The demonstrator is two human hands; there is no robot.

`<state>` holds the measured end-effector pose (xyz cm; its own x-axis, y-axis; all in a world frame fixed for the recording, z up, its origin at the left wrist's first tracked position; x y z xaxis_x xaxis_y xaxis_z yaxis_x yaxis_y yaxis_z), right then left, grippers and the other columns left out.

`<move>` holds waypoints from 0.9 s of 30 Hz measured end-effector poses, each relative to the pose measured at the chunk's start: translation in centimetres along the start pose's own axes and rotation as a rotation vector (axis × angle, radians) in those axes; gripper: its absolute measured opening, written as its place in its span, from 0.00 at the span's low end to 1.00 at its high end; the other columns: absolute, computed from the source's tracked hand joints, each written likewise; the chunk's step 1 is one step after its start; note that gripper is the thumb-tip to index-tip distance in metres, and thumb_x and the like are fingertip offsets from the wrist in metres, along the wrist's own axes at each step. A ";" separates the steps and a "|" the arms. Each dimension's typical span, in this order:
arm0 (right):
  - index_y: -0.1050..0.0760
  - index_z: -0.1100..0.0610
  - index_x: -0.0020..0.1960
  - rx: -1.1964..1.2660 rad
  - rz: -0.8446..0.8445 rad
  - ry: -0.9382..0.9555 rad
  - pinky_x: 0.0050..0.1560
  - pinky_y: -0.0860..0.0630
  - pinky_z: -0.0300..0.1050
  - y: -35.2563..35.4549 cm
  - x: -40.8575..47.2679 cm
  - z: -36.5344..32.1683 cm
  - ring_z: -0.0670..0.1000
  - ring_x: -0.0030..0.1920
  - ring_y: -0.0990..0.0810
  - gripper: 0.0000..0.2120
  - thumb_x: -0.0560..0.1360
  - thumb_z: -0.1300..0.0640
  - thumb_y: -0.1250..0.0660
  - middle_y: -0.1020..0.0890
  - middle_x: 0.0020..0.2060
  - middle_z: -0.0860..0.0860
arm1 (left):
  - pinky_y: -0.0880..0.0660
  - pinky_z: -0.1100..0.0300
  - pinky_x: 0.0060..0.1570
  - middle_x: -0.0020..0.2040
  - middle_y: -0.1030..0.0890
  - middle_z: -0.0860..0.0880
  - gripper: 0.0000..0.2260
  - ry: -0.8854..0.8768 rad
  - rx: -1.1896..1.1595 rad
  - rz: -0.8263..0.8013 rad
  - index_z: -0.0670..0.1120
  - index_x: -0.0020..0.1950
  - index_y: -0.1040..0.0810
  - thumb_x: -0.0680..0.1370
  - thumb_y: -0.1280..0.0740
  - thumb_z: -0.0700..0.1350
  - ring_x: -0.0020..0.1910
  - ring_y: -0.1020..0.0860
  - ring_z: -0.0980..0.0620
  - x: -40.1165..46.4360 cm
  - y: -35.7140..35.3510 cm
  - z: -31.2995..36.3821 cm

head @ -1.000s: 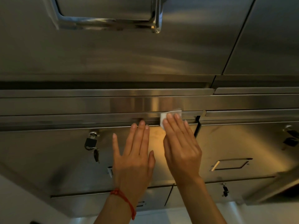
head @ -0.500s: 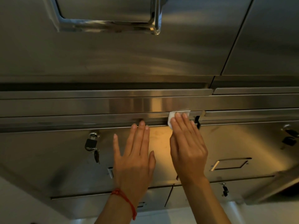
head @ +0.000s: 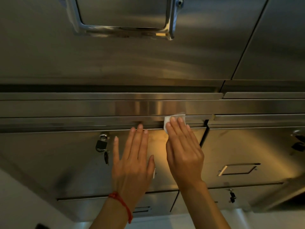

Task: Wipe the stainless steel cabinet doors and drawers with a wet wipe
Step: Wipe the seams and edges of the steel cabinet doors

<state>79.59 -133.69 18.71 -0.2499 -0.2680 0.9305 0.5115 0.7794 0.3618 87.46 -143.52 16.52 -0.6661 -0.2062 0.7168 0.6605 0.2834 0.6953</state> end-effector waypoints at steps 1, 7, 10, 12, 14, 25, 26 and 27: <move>0.23 0.66 0.59 0.006 0.005 -0.010 0.65 0.30 0.49 -0.1 0.0 -0.3 0.57 0.62 0.25 0.13 0.75 0.67 0.37 0.22 0.59 0.60 | 0.39 0.37 0.66 0.69 0.30 0.40 0.25 -0.001 0.003 0.000 0.38 0.69 0.31 0.76 0.44 0.49 0.68 0.31 0.42 0.0 0.0 -0.3; 0.23 0.65 0.60 0.012 -0.026 0.041 0.65 0.30 0.50 -0.9 0.0 -2.0 0.55 0.63 0.25 0.13 0.77 0.65 0.38 0.23 0.60 0.59 | 0.42 0.38 0.66 0.70 0.31 0.40 0.25 0.007 0.008 -0.017 0.37 0.69 0.31 0.76 0.44 0.49 0.68 0.32 0.43 -0.1 -0.1 -1.7; 0.24 0.64 0.61 -0.013 -0.031 0.039 0.65 0.30 0.51 -0.8 -0.2 -1.2 0.55 0.64 0.26 0.14 0.75 0.67 0.35 0.23 0.61 0.58 | 0.41 0.37 0.66 0.70 0.32 0.41 0.25 0.016 -0.001 -0.025 0.38 0.69 0.32 0.76 0.45 0.49 0.69 0.33 0.44 -0.2 -0.2 -1.9; 0.24 0.65 0.60 -0.008 -0.002 -0.012 0.64 0.30 0.51 -0.7 -0.3 -0.9 0.57 0.63 0.26 0.14 0.74 0.68 0.35 0.23 0.60 0.59 | 0.40 0.36 0.66 0.70 0.32 0.41 0.25 0.029 -0.014 -0.032 0.39 0.70 0.32 0.76 0.45 0.49 0.69 0.33 0.44 -0.2 -0.2 -1.8; 0.24 0.66 0.60 0.005 0.018 -0.040 0.64 0.29 0.52 -0.8 -0.2 -1.5 0.58 0.63 0.25 0.13 0.75 0.67 0.36 0.23 0.60 0.60 | 0.39 0.36 0.66 0.70 0.32 0.41 0.25 0.035 -0.019 -0.034 0.39 0.70 0.32 0.76 0.45 0.49 0.69 0.33 0.44 -0.2 -0.3 -1.8; 0.24 0.65 0.60 -0.029 0.008 -0.032 0.65 0.31 0.51 -1.2 -0.1 -2.3 0.57 0.63 0.26 0.14 0.75 0.66 0.36 0.23 0.60 0.60 | 0.41 0.37 0.66 0.71 0.33 0.42 0.25 0.019 -0.028 -0.037 0.39 0.70 0.33 0.75 0.45 0.48 0.70 0.34 0.45 -0.1 -0.2 -1.9; 0.24 0.66 0.60 -0.016 0.016 -0.037 0.65 0.31 0.51 -1.4 -0.1 -2.7 0.57 0.63 0.25 0.13 0.76 0.66 0.37 0.23 0.60 0.60 | 0.42 0.37 0.67 0.71 0.33 0.42 0.25 0.017 -0.034 -0.039 0.39 0.70 0.33 0.75 0.45 0.48 0.71 0.35 0.46 -0.1 -0.2 -2.0; 0.24 0.65 0.60 0.000 0.011 -0.022 0.65 0.31 0.51 -1.6 -0.1 -3.3 0.57 0.63 0.25 0.12 0.77 0.65 0.38 0.23 0.60 0.60 | 0.43 0.37 0.67 0.71 0.33 0.42 0.26 0.017 -0.040 -0.041 0.39 0.70 0.33 0.75 0.44 0.49 0.71 0.36 0.46 -0.1 -0.2 -2.0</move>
<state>81.50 -136.74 18.24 -0.2624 -0.2467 0.9329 0.5147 0.7820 0.3515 88.09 -145.41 16.43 -0.6872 -0.2325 0.6883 0.6463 0.2369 0.7254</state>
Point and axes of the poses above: each hand's wrist, its own x-axis towards the middle knuckle, its own y-axis out of the back of the hand, z = x × y, the point moved 3 cm from there along x, towards the middle knuckle
